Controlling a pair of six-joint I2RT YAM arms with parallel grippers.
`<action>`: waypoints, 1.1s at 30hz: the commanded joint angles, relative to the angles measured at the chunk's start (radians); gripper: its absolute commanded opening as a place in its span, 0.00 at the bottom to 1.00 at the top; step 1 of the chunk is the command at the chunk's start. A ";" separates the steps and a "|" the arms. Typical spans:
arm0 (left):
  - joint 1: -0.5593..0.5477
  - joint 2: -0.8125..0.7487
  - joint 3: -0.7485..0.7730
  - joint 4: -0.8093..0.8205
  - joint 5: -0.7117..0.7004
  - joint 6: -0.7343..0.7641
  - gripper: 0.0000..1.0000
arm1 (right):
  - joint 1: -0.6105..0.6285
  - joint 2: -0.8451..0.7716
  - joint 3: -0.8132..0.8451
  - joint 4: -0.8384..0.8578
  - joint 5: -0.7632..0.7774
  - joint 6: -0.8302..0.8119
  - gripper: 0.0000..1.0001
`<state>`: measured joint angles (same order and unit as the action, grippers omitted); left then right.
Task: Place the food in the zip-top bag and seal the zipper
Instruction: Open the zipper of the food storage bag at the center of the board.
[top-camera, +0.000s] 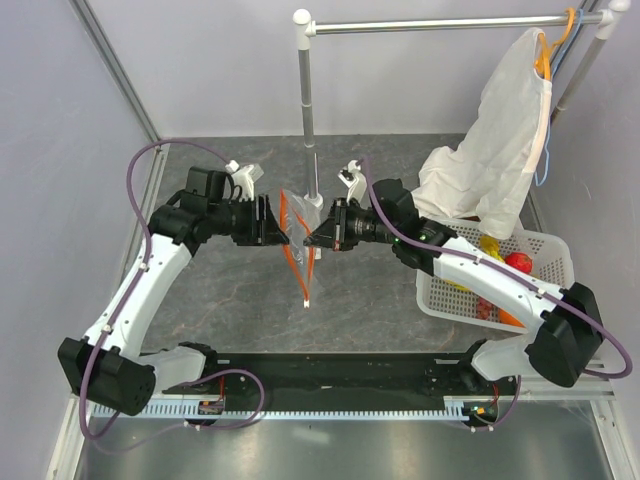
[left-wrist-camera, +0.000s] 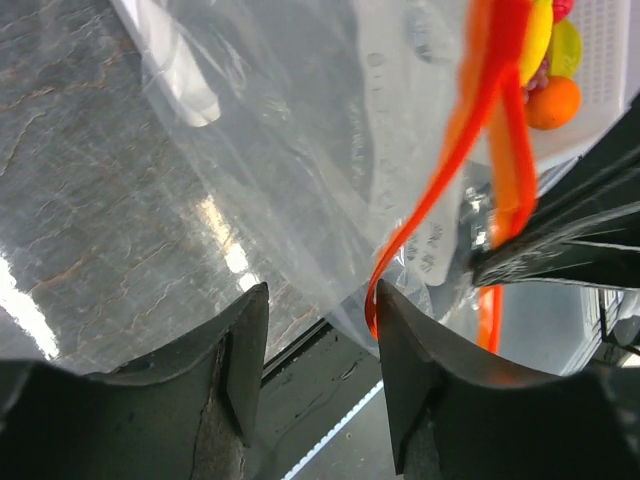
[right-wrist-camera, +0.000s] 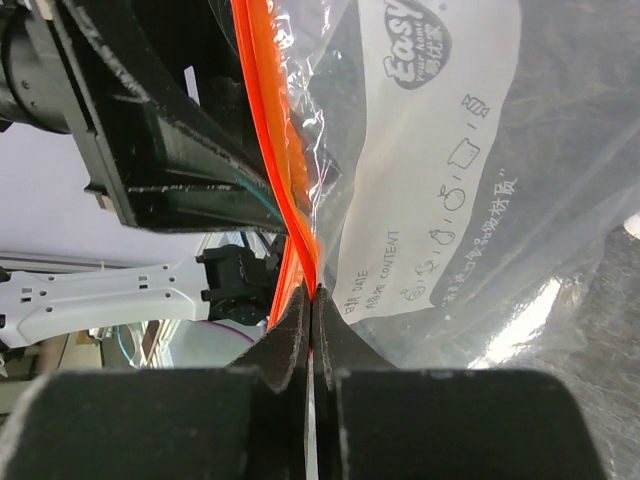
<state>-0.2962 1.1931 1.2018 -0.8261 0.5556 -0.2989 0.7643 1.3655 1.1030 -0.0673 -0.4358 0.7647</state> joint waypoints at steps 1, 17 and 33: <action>-0.047 -0.021 0.010 0.074 0.029 -0.046 0.57 | 0.021 0.014 0.026 0.061 -0.006 0.045 0.00; -0.078 -0.046 -0.183 0.166 0.052 -0.206 0.49 | 0.021 0.095 0.093 0.106 0.046 0.120 0.00; -0.052 -0.095 0.139 -0.306 -0.355 0.158 0.02 | -0.190 -0.005 0.109 -0.508 0.040 -0.386 0.00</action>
<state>-0.3504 1.1183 1.2720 -0.9565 0.3676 -0.3096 0.6205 1.3663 1.1595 -0.3584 -0.4152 0.5663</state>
